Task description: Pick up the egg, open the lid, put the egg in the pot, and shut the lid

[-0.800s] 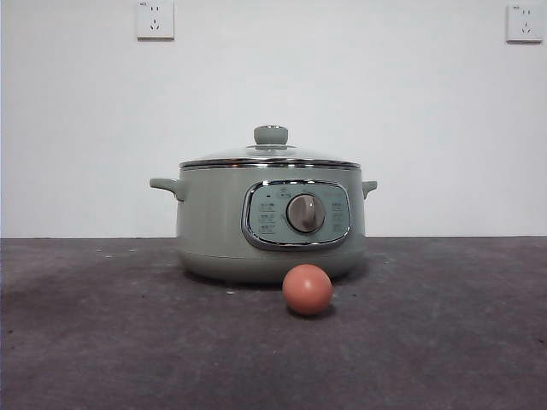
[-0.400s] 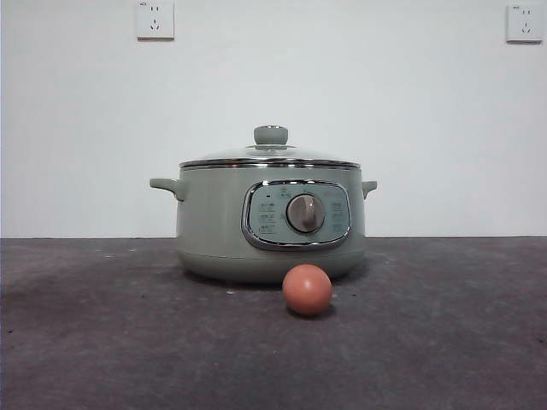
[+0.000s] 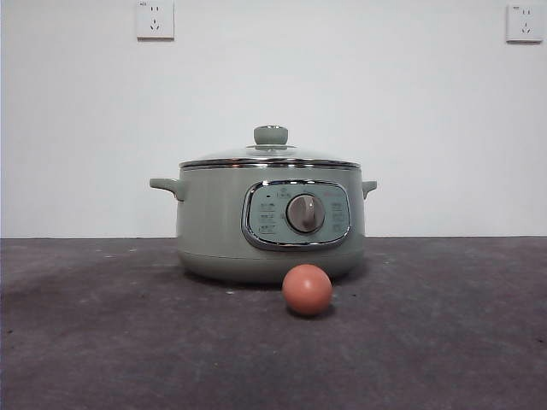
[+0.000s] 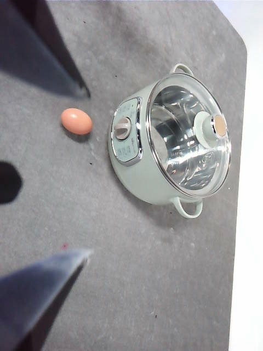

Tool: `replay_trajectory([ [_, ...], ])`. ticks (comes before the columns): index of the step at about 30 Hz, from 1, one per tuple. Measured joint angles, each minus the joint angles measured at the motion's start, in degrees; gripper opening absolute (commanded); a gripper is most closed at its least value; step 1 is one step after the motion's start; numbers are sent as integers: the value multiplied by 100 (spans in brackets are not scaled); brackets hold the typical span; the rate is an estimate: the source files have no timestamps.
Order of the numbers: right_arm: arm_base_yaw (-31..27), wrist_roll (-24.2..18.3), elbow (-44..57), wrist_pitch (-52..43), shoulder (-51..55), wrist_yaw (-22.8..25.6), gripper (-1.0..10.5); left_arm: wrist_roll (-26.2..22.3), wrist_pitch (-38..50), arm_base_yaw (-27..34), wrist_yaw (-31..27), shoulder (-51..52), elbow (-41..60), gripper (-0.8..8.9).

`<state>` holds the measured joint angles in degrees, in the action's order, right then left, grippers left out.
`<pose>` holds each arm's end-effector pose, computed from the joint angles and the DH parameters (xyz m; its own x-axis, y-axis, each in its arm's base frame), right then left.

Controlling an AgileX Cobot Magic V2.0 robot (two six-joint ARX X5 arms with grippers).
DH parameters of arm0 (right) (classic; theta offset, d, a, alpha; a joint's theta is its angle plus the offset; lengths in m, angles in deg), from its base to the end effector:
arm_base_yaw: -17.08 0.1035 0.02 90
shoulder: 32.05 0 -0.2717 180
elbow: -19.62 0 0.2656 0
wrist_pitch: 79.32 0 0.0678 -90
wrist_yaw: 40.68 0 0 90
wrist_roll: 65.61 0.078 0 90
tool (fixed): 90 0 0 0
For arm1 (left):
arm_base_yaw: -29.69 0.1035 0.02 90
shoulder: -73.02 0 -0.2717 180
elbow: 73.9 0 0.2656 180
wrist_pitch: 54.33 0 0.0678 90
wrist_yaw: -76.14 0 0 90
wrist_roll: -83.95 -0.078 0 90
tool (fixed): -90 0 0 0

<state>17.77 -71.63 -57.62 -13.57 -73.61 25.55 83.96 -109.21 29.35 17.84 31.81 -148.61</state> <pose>0.1525 0.0333 0.3689 0.7871 0.4126 -0.4586 -0.4104 0.9052 0.1101 0.1618 -0.0419 0.3802 0.7891 -0.5302 -0.3102 0.4943 0.8479 -0.1917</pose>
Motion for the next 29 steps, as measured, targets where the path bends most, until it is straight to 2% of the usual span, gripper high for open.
replay_trajectory([
  [7, 0, 17, 0, 0, -20, -46, 631, -15, -120, -79, 7, -271, -243, 674],
  [12, 4, 96, 0, -59, -199, -391, 629, -15, -120, -219, 4, -518, -245, 674],
  [15, 96, 177, 0, -236, -391, -433, 629, -17, -116, -267, 2, -625, -245, 674],
  [22, 837, 374, -9, -481, -1075, -369, 628, -15, -79, -284, 4, -717, -245, 674],
  [29, 2068, 638, -20, -1064, -2168, 420, 628, -15, -50, -284, 4, -717, -245, 674],
])
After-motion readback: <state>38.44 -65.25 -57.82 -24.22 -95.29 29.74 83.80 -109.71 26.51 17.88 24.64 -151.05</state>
